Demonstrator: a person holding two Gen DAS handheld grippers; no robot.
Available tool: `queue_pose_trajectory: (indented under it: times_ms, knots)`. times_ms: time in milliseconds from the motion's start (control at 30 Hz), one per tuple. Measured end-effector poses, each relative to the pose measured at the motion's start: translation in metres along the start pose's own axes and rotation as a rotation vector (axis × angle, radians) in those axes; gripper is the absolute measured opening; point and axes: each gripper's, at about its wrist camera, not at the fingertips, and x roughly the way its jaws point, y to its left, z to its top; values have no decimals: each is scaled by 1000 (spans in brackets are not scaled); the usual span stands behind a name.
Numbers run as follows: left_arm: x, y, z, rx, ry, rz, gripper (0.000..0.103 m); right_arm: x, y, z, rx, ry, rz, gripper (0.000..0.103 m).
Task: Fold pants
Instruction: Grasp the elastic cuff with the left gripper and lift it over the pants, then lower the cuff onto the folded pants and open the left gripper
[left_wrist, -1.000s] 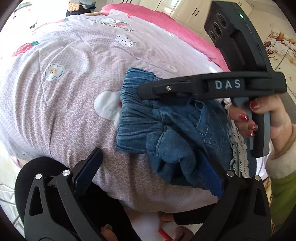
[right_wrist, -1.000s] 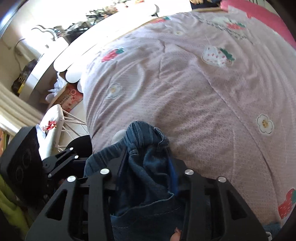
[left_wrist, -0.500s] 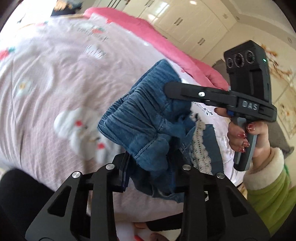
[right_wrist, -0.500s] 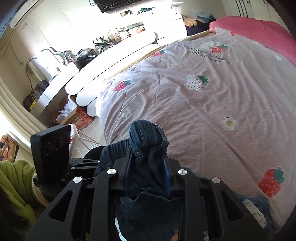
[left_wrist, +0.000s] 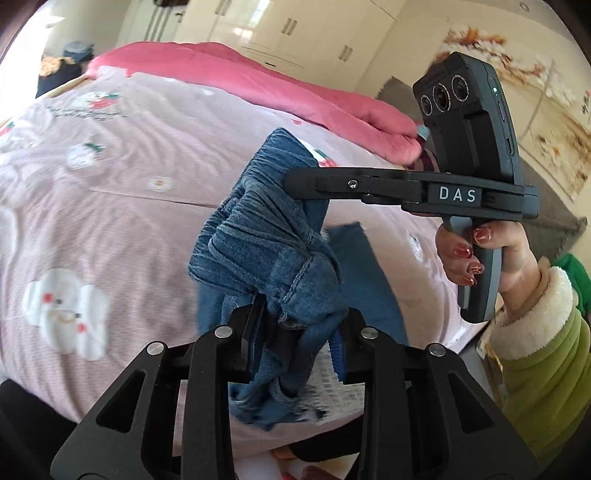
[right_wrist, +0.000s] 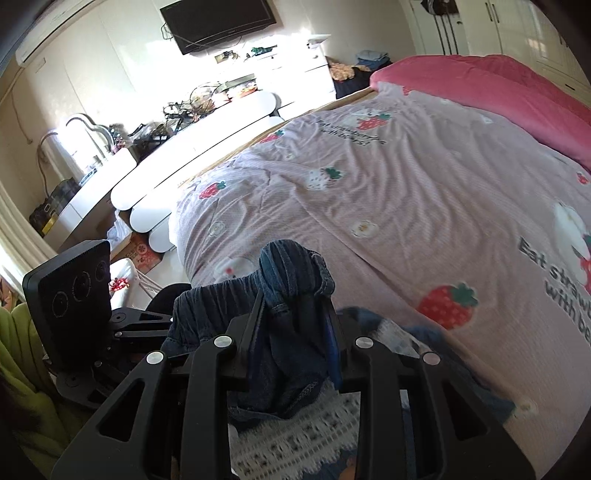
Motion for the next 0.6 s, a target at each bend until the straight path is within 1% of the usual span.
queue_pose_trajectory:
  times_ms: [200, 267, 300, 433, 567, 600]
  knots:
    - [31, -32, -2, 74, 59, -6, 21, -25, -24, -38, 62, -19, -15, 27]
    - [42, -43, -4, 97, 76, 2, 21, -29, -31, -49, 82, -22, -19, 27]
    - [47, -48, -7, 115, 86, 11, 21, -30, -35, -55, 101, -21, -21, 29]
    - [60, -55, -12, 147, 106, 31, 21, -37, -47, -77, 150, -35, -22, 29]
    - [65, -60, -14, 175, 112, 42, 22, -47, -56, -87, 184, -57, -28, 29]
    - [65, -64, -16, 181, 111, 46, 22, -51, -57, -88, 193, -66, -29, 31]
